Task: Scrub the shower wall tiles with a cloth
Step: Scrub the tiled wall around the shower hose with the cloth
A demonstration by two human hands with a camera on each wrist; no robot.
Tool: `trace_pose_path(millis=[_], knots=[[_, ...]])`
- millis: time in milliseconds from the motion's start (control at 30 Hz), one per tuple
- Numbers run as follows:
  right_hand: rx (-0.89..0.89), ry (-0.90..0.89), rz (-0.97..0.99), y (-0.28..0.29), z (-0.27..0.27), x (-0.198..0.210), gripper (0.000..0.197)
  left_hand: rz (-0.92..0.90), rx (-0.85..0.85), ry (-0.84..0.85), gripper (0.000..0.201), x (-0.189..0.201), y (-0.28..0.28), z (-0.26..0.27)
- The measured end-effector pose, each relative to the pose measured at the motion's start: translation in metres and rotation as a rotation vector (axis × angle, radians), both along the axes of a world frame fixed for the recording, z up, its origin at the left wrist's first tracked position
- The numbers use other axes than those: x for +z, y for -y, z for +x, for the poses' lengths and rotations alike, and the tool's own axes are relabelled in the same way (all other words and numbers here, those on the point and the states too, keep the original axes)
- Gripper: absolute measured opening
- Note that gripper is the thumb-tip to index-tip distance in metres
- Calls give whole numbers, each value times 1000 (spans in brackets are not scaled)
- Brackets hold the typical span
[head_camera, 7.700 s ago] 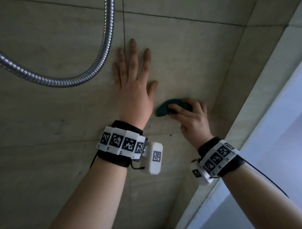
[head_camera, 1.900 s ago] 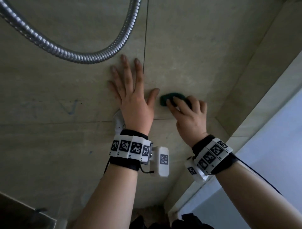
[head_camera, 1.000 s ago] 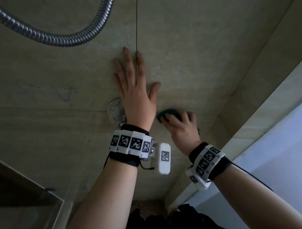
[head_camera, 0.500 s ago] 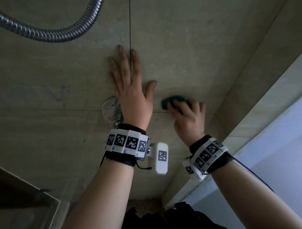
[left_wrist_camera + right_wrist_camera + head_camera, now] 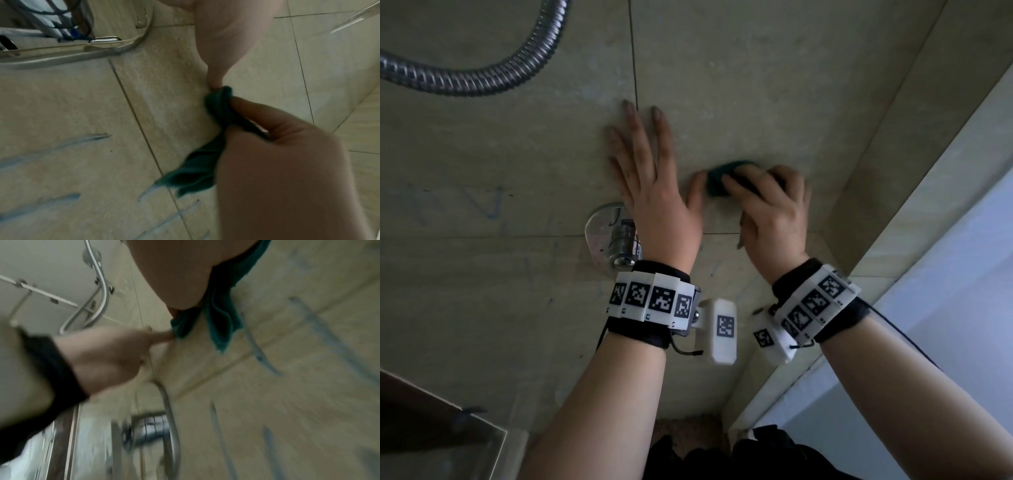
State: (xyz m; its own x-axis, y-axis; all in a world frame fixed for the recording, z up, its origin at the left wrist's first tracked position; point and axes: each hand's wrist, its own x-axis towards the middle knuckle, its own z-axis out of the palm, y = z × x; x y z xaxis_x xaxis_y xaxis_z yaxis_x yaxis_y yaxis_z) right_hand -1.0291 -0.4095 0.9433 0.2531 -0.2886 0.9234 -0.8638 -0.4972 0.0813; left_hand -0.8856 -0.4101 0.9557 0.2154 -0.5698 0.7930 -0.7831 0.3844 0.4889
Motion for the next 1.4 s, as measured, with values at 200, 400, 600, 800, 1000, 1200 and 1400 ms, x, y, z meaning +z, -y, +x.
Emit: trace_pose_path(millis=[200, 400, 600, 800, 1000, 1200, 1400], knots=[[35, -306, 237, -11, -14, -76, 39, 3, -4, -2, 77, -1, -1, -4], [8, -15, 107, -23, -28, -16, 37, -8, -26, 55, 76, -1, -3, -17], [-89, 147, 59, -7, -38, -1, 43, 3, -35, 39, 74, -2, -1, -20], [-86, -108, 147, -10, -36, -74, 45, 0, -16, 42, 74, -4, 2, -21], [-71, -204, 160, -14, -37, -68, 38, 7, -5, 39, 74, -4, 1, -21], [-84, -5, 23, -6, -33, -36, 40, 21, -13, 33, 75, -4, 0, -22], [-86, -173, 104, -11, -35, -83, 33, 33, -10, 25, 75, -4, -1, -23]])
